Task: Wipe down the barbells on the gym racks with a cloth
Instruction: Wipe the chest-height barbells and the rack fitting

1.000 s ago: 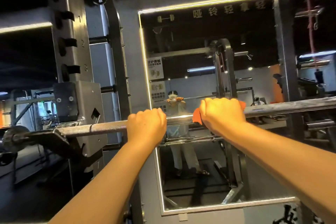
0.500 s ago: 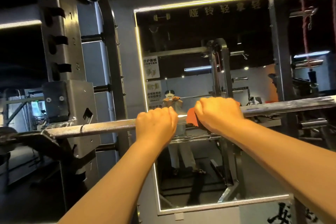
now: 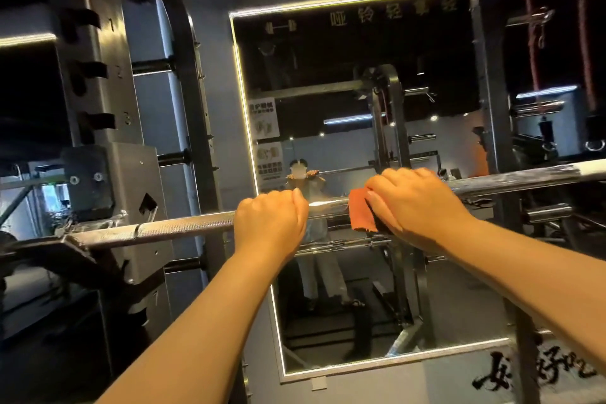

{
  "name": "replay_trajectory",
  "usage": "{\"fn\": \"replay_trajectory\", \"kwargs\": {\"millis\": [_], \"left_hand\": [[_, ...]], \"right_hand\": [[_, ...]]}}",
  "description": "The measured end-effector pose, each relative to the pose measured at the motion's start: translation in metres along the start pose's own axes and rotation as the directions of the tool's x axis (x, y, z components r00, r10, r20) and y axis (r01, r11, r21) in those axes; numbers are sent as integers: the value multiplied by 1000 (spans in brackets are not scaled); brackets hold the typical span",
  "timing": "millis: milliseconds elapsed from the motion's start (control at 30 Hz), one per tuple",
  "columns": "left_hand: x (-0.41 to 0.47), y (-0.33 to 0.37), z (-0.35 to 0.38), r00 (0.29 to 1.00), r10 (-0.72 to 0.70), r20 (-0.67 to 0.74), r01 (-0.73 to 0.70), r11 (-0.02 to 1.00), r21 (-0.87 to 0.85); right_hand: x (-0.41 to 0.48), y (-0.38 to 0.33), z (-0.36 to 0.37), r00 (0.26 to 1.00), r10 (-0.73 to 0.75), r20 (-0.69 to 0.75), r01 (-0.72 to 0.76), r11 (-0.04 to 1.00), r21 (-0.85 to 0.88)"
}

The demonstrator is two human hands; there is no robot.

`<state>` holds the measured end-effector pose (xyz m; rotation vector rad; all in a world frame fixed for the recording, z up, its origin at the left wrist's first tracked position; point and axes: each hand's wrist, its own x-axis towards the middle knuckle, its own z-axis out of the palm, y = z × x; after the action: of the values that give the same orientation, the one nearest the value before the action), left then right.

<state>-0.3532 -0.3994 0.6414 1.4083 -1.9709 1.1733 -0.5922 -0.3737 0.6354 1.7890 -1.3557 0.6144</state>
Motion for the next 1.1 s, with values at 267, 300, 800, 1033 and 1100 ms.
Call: {"fn": "replay_trajectory", "kwargs": {"millis": [267,300,800,1033,1100], "left_hand": [[2,6,3,993,-115,-25,113,991,-67],[2,5,5,994,-106,-24,104,992,-65],[-1,4,1,996,-77,-44,73,993,-89],[1,4,17,975,-178,-131,141,957,-252],[2,5,17,977,-176,-121,146,963,-228]], "right_hand": [[19,-49,-2,991,119,56,-120,993,14],[10,-47,5,994,105,13,-106,993,55],[1,-22,14,968,249,-39,-249,968,-10],[-10,-19,4,980,172,98,-172,985,-9],[5,-14,-9,974,121,192,-119,993,-21]]}}
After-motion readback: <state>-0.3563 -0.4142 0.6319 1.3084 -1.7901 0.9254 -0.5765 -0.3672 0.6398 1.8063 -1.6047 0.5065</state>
